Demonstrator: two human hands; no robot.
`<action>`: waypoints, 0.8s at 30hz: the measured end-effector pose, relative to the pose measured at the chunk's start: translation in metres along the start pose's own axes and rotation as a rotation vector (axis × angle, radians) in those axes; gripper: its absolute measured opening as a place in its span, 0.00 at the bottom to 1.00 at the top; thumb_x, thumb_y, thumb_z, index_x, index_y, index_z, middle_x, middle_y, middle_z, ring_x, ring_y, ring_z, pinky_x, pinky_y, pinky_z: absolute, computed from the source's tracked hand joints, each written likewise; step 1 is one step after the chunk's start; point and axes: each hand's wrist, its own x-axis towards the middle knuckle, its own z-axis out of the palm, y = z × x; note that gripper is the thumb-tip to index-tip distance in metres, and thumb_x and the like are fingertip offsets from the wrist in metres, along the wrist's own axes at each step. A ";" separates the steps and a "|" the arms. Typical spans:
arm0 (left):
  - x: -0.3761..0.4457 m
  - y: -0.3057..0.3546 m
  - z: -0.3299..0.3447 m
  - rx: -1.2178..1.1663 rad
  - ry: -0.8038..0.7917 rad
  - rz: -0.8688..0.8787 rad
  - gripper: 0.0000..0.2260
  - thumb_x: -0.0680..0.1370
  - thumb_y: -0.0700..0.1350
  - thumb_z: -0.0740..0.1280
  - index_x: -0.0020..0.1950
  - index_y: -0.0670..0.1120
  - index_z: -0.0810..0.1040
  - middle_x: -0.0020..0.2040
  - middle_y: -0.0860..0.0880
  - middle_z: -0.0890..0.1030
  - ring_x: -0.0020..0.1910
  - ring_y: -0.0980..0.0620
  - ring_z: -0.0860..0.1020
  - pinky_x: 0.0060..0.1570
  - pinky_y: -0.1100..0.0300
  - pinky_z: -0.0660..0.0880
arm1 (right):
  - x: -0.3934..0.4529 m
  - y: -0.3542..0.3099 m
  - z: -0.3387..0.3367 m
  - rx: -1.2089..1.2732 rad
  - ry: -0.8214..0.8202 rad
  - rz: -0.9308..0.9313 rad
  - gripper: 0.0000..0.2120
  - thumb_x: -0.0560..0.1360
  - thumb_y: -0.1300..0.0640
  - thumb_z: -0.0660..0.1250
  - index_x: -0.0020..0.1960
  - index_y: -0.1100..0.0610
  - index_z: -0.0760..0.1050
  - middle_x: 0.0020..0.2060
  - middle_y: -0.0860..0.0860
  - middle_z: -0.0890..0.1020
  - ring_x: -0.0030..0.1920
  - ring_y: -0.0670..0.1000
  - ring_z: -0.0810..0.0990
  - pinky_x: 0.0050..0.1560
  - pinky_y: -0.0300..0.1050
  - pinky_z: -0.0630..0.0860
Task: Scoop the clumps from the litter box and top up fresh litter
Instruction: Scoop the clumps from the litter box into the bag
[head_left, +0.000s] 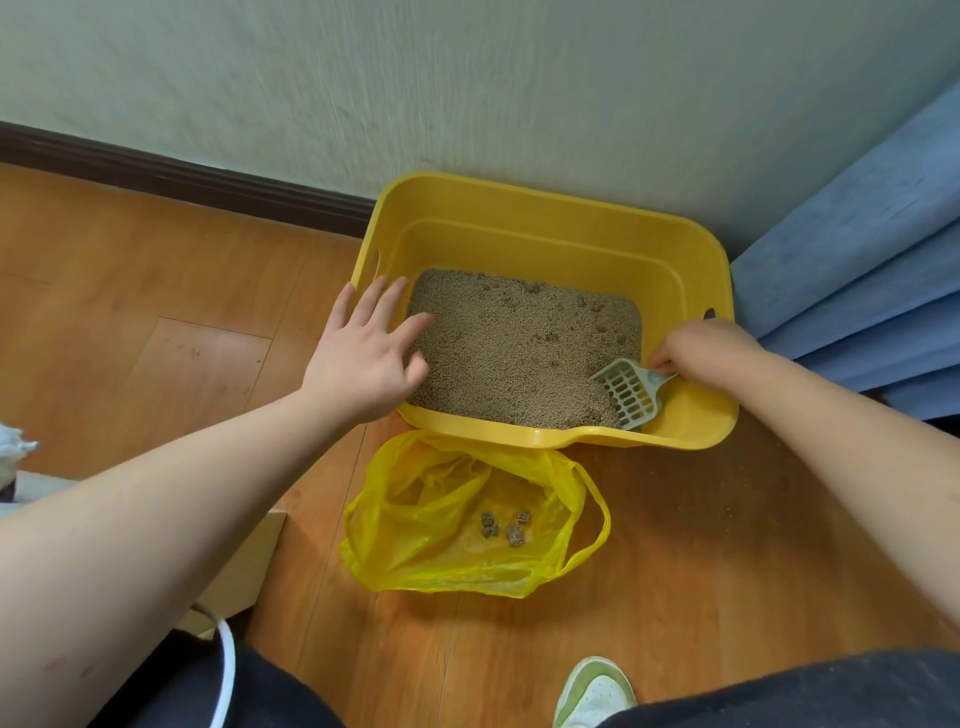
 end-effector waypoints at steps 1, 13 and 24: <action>0.000 0.000 0.000 0.003 0.002 0.000 0.25 0.77 0.58 0.49 0.73 0.55 0.68 0.79 0.42 0.58 0.79 0.42 0.53 0.76 0.40 0.46 | 0.002 0.002 0.002 -0.028 0.020 -0.034 0.08 0.77 0.59 0.62 0.44 0.53 0.80 0.39 0.54 0.79 0.39 0.52 0.78 0.38 0.44 0.63; 0.000 0.000 -0.001 0.026 -0.007 0.003 0.26 0.77 0.58 0.49 0.72 0.55 0.69 0.78 0.42 0.60 0.78 0.42 0.55 0.76 0.39 0.48 | 0.029 -0.003 0.008 -0.056 0.099 -0.087 0.14 0.81 0.53 0.58 0.60 0.39 0.77 0.49 0.47 0.80 0.54 0.55 0.72 0.52 0.45 0.63; -0.001 0.001 -0.002 0.040 -0.022 0.006 0.26 0.77 0.58 0.48 0.73 0.54 0.69 0.79 0.43 0.59 0.78 0.43 0.54 0.76 0.40 0.47 | 0.036 -0.011 0.017 0.130 0.102 -0.006 0.14 0.81 0.46 0.58 0.64 0.38 0.75 0.59 0.57 0.70 0.60 0.65 0.66 0.63 0.56 0.64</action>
